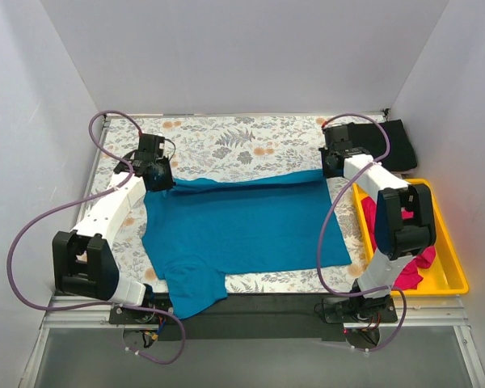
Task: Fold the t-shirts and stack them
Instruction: Fold the tshirt
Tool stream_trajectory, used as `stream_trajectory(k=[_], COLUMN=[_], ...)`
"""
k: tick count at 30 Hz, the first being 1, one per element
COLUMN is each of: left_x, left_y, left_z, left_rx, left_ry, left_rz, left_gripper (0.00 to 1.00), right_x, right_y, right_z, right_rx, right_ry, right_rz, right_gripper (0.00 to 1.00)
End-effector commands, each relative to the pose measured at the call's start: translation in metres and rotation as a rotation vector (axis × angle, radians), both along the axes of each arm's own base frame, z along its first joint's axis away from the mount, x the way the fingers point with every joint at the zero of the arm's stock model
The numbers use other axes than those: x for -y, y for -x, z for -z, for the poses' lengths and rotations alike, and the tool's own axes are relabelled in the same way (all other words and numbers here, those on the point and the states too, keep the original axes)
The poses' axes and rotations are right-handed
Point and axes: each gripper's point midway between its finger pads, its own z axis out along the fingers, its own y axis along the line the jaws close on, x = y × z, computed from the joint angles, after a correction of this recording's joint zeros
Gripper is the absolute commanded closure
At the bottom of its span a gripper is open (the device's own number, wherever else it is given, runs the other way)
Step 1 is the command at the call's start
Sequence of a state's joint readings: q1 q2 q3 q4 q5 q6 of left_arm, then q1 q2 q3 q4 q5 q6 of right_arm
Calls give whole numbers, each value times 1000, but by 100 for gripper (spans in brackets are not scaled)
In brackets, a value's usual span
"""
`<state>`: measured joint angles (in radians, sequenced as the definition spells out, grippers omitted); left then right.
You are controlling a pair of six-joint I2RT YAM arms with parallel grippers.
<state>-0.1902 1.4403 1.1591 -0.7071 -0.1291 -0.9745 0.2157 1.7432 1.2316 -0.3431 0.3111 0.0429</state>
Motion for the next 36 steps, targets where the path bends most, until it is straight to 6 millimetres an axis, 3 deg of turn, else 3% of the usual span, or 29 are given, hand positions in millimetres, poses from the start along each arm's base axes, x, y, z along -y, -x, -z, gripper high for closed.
stream_trajectory(k=[1,8,15,25,28,30,32,33,36], left_x=[4,8,14,13,16,17,16,14,9], left_y=[13,33,55,60,61,63,64,64,58], left_z=[-14,-1,26,39,38,34,32,29,19], left_rx=[25,-10,-69,-92,-95,-83,-74,-63,-30], left_ry=[36,71,120,117,132,142,141,137,110], left_rz=[-3,2,-4,-14,-6,-2,-5,-8,-24], left_gripper=[100,100,100,100,100,100,100,100,100], right_x=[7,5,7,0,-1,-2,-4,-4,-4], right_y=[5,17,28,38,44,43,43,43,40], right_z=[-10,14,39,59,60,54,49,46,39], right_rx=[28,-32,-96,-158,-180,-173,-164,-159,-142], right_ry=[-6,-28,-16,-55,-63,-67,-79,-80,-80], right_rz=[51,70,80,72,76,74,67,69,71], right_gripper=[99,99,99,97,86,84,89,97,99])
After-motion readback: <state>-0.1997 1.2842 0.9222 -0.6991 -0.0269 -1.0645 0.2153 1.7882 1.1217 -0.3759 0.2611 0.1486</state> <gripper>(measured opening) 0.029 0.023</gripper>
